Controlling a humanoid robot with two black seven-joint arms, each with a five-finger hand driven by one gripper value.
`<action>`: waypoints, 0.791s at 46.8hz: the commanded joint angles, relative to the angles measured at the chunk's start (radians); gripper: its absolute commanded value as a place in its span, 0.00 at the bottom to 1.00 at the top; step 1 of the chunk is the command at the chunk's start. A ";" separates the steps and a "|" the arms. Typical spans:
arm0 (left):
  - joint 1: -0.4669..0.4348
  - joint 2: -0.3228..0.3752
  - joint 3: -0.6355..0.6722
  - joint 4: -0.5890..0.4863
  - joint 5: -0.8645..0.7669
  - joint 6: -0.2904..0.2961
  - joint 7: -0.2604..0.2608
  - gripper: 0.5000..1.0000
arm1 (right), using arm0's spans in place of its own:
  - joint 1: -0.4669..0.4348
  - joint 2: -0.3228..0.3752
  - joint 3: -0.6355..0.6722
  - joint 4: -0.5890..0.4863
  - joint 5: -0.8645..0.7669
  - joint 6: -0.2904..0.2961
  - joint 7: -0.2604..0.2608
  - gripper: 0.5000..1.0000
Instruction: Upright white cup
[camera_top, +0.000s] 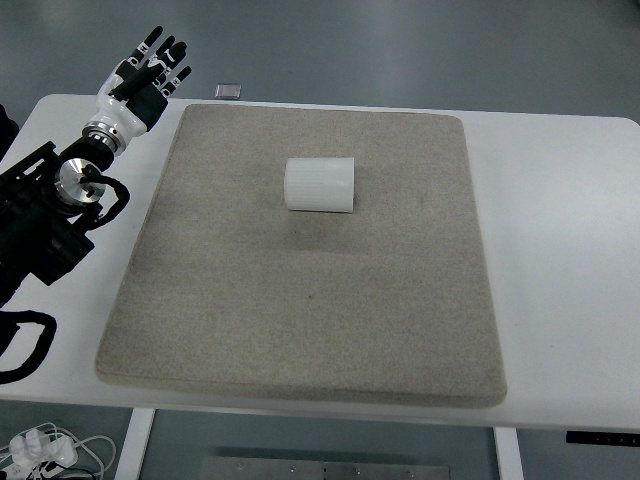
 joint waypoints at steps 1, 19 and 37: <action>0.002 0.000 0.000 0.000 -0.001 -0.008 0.000 1.00 | 0.000 0.000 0.000 -0.001 0.000 0.000 0.000 0.90; -0.008 0.008 -0.003 0.003 -0.003 -0.006 0.000 1.00 | 0.000 0.000 0.000 -0.001 0.000 0.000 0.000 0.90; -0.005 0.002 0.012 -0.006 0.010 -0.001 0.002 1.00 | 0.000 0.000 0.000 0.001 0.000 0.000 0.000 0.90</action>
